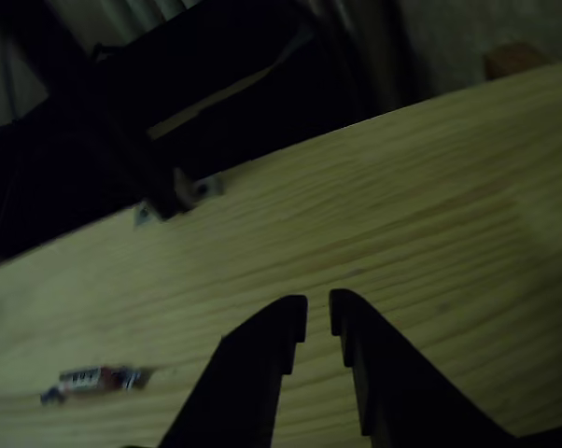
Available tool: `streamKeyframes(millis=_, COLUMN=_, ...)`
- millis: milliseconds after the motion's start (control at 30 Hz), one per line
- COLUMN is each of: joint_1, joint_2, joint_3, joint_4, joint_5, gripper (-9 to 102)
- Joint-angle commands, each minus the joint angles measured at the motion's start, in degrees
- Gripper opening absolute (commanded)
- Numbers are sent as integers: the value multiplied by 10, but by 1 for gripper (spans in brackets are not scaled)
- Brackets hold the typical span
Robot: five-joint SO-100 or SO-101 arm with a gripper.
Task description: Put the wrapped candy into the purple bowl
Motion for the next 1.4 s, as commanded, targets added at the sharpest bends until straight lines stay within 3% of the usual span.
streamKeyframes(millis=0, joint_1=-21, joint_2=7, joint_3=21, joint_4=-7, joint_5=-31, gripper=2)
streamKeyframes(millis=533, joint_1=63, joint_2=1, joint_3=21, joint_4=0, joint_5=76, gripper=2)
streamKeyframes(millis=1033, joint_1=1, joint_2=7, joint_3=21, joint_4=-8, joint_5=-5, gripper=2)
streamKeyframes(millis=1367, joint_1=25, joint_2=6, joint_3=21, joint_4=-5, joint_5=26, gripper=2)
